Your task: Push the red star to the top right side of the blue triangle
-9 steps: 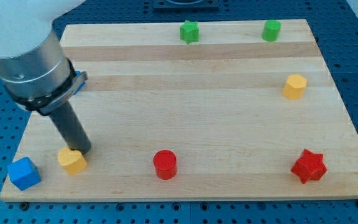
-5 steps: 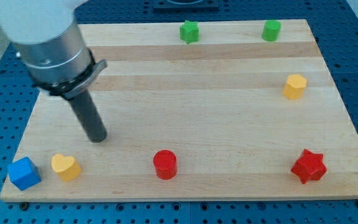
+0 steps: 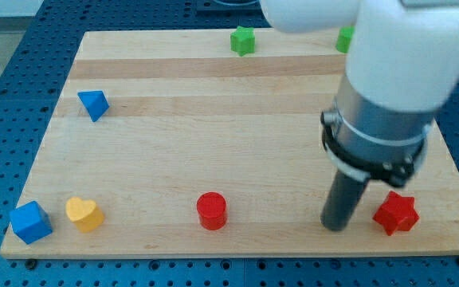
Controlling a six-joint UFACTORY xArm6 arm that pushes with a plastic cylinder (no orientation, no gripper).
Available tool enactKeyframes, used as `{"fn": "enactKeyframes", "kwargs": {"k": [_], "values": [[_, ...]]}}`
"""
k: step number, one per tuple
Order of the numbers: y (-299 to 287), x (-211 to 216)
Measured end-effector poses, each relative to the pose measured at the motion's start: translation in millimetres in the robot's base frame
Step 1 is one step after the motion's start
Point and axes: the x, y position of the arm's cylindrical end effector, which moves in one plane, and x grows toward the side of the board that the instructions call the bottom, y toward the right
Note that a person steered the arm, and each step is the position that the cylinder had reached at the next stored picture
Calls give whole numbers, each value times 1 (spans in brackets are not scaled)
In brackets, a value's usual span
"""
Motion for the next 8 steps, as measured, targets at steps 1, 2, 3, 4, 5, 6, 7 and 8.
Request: {"fn": "enactKeyframes", "kwargs": {"k": [1, 2, 3, 4, 5, 6, 7, 8], "values": [[4, 17], [30, 16], [90, 16], [136, 16], [123, 6], [96, -1], [84, -15], [78, -43]]}}
